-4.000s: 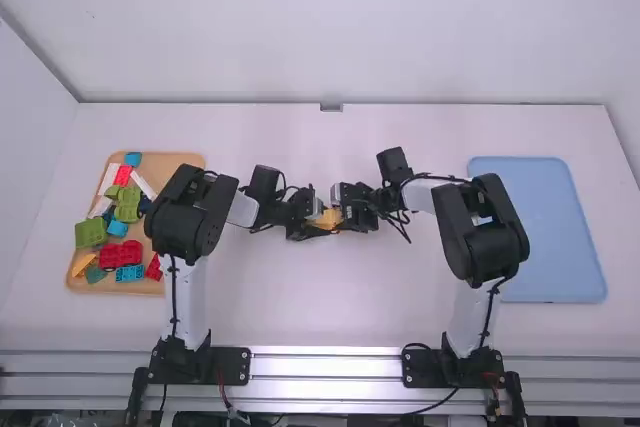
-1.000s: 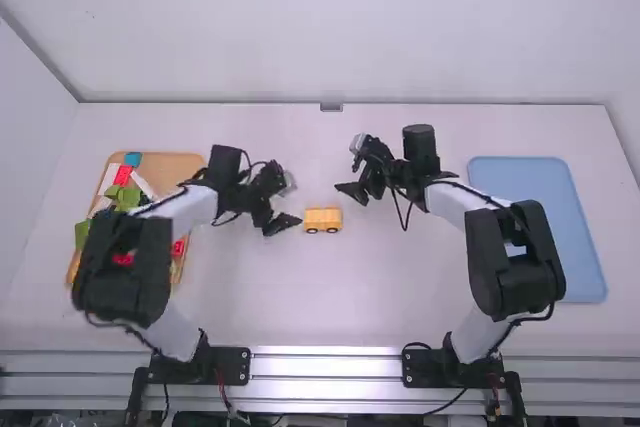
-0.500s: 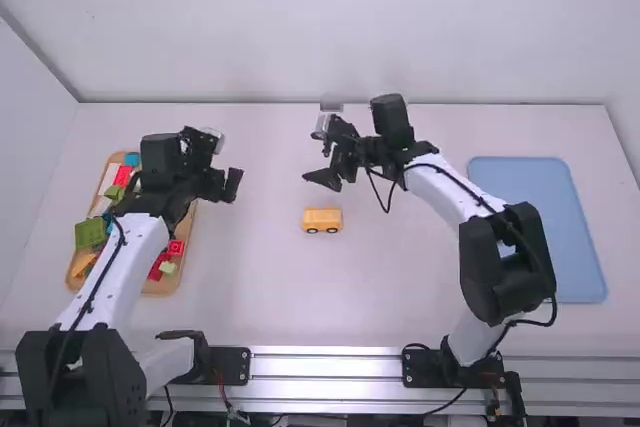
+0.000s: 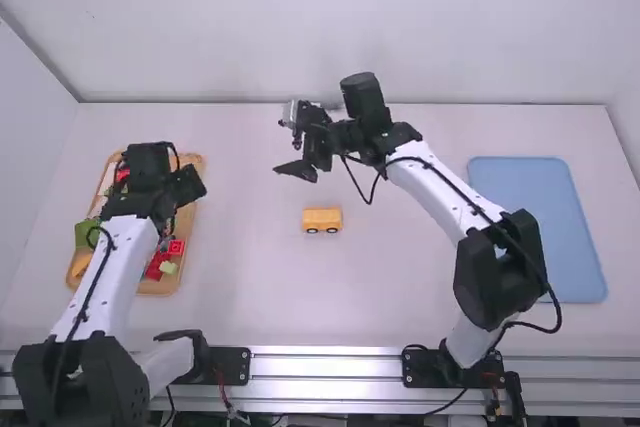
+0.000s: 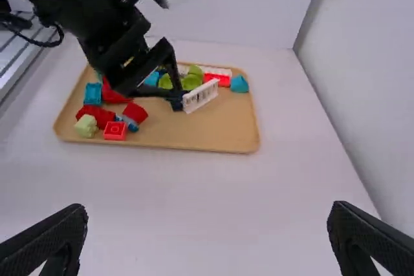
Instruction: Assemble lego blocks to make yellow taxi
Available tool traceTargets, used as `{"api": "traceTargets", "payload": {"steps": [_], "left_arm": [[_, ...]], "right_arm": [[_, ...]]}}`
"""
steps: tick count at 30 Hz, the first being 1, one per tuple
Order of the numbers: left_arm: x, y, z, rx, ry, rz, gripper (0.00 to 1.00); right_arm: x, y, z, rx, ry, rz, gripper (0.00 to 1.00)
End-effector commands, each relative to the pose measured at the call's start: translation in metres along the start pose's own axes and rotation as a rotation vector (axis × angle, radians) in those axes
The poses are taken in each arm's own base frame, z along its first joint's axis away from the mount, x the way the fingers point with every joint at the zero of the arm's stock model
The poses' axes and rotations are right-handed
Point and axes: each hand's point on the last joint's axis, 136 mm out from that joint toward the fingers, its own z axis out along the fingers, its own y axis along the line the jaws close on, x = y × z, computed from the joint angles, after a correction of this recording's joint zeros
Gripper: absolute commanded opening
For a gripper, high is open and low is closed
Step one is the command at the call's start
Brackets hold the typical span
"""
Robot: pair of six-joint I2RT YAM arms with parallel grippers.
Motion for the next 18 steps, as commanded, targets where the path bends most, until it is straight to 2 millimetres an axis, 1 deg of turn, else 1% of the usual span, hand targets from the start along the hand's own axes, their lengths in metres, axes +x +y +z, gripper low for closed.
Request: {"api": "traceTargets", "payload": {"steps": [1, 2, 3, 5, 6, 7, 10, 11, 15, 16, 18], "left_arm": [[-0.025, 0.008, -0.023, -0.025, -0.061, -0.077, 0.99], [-0.026, 0.009, -0.027, -0.03, -0.053, -0.079, 0.99], [-0.029, 0.014, -0.033, -0.044, -0.043, -0.125, 0.99], [-0.034, 0.02, -0.04, -0.056, -0.04, -0.18, 0.99], [-0.038, 0.025, -0.044, -0.065, -0.04, -0.205, 0.99], [-0.043, 0.034, -0.05, -0.081, -0.038, -0.233, 0.99], [-0.054, 0.043, -0.057, -0.063, -0.004, -0.275, 0.99], [-0.06, 0.05, -0.058, -0.052, 0.033, -0.289, 0.99], [-0.066, 0.067, -0.056, -0.092, 0.121, -0.346, 0.99], [-0.067, 0.072, -0.054, -0.113, 0.152, -0.358, 0.99], [-0.073, 0.081, -0.044, -0.146, 0.209, -0.378, 0.99]], "right_arm": [[0.002, -0.005, 0.006, 0.032, 0.035, -0.007, 0.98], [0.004, -0.005, 0.007, 0.035, 0.043, -0.006, 0.99], [0.006, -0.004, 0.007, 0.035, 0.053, -0.013, 0.98], [0.007, -0.002, 0.007, 0.026, 0.057, -0.022, 0.99], [0.008, -0.002, 0.007, 0.026, 0.059, -0.019, 0.99], [0.01, -0.002, 0.006, 0.027, 0.064, -0.013, 0.99], [0.011, -0.003, 0.004, 0.025, 0.067, -0.014, 0.99], [0.012, -0.002, 0.004, 0.024, 0.07, -0.011, 0.99], [0.014, -0.004, 0.002, 0.027, 0.072, -0.006, 0.99], [0.014, -0.004, 0.002, 0.027, 0.072, -0.006, 0.99], [0.013, -0.003, 0.003, 0.026, 0.072, -0.007, 0.99]]}}
